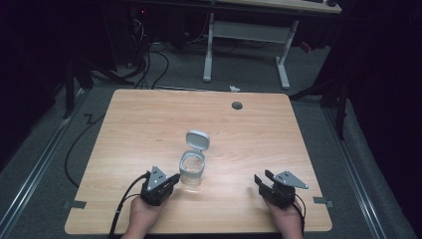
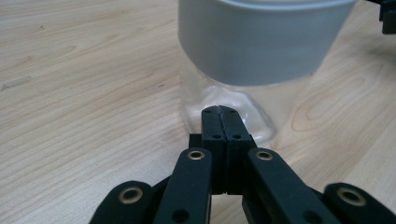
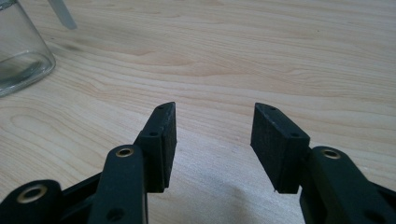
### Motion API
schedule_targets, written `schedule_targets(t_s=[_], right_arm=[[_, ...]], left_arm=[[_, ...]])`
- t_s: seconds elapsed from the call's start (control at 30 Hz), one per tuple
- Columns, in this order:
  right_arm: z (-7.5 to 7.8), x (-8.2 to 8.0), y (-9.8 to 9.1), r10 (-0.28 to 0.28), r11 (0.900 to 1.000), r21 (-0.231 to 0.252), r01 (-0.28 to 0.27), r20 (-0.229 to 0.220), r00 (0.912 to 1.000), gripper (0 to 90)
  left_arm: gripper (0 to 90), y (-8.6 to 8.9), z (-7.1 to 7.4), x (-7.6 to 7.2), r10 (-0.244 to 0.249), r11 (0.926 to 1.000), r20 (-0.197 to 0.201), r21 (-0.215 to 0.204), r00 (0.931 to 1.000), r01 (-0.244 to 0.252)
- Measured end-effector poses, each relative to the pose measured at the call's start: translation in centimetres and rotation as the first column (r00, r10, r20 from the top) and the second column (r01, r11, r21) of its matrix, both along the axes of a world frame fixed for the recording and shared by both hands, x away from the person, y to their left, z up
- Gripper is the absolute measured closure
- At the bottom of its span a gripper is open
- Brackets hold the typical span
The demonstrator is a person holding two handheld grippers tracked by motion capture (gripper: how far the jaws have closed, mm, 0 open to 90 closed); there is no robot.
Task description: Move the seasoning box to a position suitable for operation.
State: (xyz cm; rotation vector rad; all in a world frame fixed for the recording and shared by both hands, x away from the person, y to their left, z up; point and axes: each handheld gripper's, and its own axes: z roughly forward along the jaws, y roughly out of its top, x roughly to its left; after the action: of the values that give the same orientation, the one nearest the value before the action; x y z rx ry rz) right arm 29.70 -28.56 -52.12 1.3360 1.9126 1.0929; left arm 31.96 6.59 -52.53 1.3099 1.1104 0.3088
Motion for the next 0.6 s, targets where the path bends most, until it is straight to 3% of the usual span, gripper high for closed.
schedule_targets(t_s=[0.27, 0.6], right_arm=[[0.0, 0.1, 0.3, 0.007, 1.0000, -0.005, -0.007, -0.002, 1.0000, 48.4], [0.0, 0.1, 0.6, 0.022, 0.9997, -0.013, -0.022, 0.008, 0.9997, 48.2]], left_arm=[[90.0, -0.3, 0.1, -0.5, -0.019, 0.9998, 0.003, -0.003, 0.9998, 0.019], [90.0, 0.4, -0.2, 1.4, 0.059, 0.9982, 0.007, 0.007, 0.9982, -0.059]])
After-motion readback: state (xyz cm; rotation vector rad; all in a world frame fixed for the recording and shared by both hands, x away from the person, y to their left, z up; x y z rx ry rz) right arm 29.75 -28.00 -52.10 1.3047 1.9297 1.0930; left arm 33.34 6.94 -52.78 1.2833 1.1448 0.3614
